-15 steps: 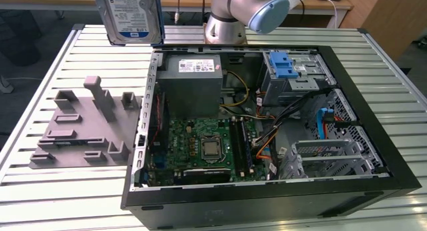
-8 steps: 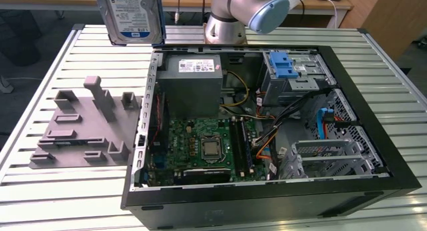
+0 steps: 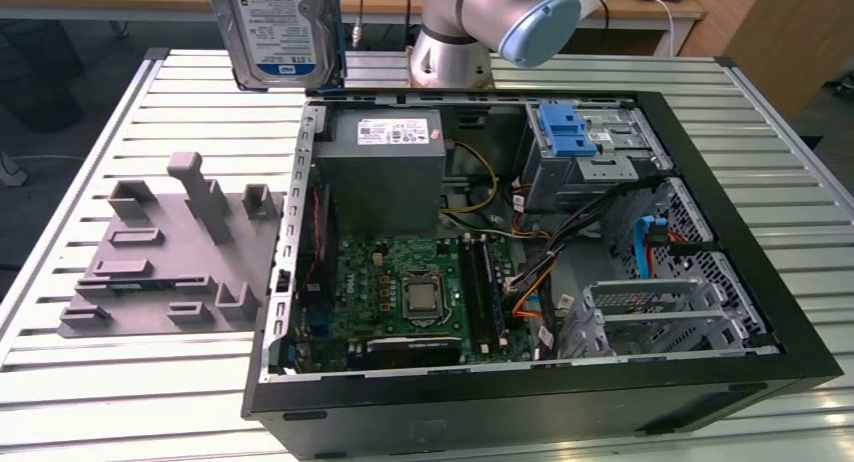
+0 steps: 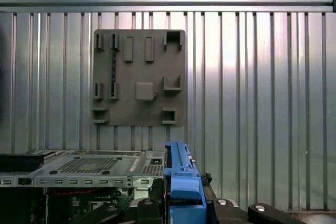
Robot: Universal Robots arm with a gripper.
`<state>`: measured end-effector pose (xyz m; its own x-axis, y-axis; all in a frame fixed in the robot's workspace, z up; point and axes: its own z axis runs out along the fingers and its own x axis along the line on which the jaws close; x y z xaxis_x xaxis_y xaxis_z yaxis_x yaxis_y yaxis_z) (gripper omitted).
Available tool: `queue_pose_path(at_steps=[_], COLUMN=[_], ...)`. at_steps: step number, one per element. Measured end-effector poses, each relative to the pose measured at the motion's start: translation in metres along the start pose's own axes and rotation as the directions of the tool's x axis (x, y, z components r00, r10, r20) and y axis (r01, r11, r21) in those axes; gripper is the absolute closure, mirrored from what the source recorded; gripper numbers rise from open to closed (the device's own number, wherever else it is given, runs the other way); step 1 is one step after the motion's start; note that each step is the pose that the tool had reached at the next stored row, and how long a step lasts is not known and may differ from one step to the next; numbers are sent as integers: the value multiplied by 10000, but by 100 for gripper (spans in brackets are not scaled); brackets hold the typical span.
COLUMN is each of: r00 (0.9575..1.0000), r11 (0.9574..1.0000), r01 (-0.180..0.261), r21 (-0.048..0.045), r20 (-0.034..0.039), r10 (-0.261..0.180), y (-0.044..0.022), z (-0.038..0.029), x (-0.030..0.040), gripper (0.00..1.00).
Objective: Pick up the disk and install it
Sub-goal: 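Pick up the disk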
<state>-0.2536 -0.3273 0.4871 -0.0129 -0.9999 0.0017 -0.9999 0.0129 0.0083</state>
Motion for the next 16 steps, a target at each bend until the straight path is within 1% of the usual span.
queue_pose_path(at_steps=[16], r00=[10000], r11=[10000], r01=[1], r21=[0], r20=[0], r10=[-1], y=[-45], z=[0], x=[-1], gripper=[64])
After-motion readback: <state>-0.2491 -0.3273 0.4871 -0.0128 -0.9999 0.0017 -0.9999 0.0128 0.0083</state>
